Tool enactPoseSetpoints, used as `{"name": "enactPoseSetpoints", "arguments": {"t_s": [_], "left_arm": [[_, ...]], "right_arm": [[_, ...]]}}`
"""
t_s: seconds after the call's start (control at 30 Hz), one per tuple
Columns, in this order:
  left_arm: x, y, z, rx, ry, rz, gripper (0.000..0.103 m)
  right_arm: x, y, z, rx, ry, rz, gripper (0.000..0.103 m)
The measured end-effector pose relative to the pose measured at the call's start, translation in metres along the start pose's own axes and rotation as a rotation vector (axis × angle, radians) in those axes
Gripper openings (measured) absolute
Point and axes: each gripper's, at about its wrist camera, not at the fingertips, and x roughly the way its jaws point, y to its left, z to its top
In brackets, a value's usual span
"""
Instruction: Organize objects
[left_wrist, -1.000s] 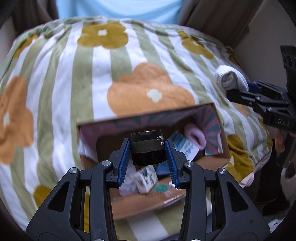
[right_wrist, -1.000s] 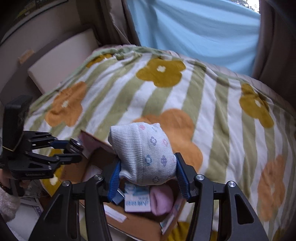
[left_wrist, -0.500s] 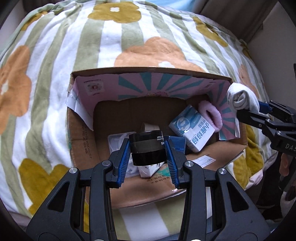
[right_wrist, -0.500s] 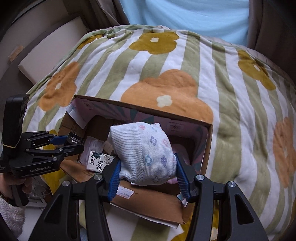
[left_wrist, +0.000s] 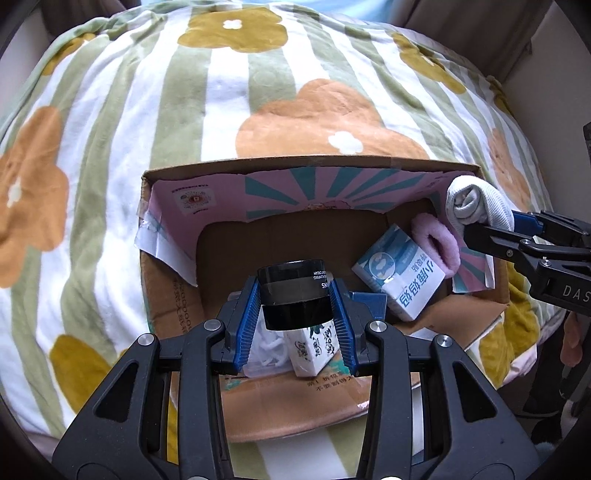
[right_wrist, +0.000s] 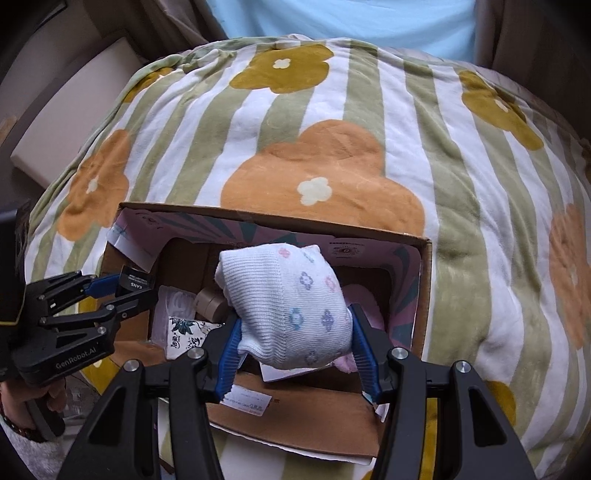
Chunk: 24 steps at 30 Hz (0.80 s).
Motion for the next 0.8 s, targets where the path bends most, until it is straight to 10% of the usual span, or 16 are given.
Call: {"name": "enactPoseSetpoints", "arguments": {"t_s": [0.2, 0.27, 0.3, 0.33, 0.4, 0.8], "left_arm": [[0.002, 0.000, 0.003, -0.010, -0.004, 0.009, 0.036], [0.001, -0.001, 0.004, -0.011, -0.009, 0.000, 0.057], [0.001, -0.003, 0.004, -0.005, -0.011, 0.010, 0.099], [0.000, -0.004, 0.005, 0.002, -0.019, 0.020, 0.103], [-0.001, -0.007, 0.004, 0.011, -0.026, 0.024, 0.103], [-0.008, -0.011, 0.006, -0.005, -0.038, 0.017, 0.103]], "right_arm": [[0.004, -0.003, 0.004, 0.049, 0.030, -0.019, 0.053], [0.006, -0.005, 0.005, 0.073, 0.030, -0.034, 0.058], [0.006, -0.007, 0.005, 0.085, 0.025, -0.034, 0.068], [0.005, -0.009, 0.005, 0.098, 0.015, -0.036, 0.082], [0.005, -0.012, 0.005, 0.117, 0.017, -0.032, 0.103], [0.005, -0.022, 0.001, 0.142, 0.031, -0.075, 0.103]]}}
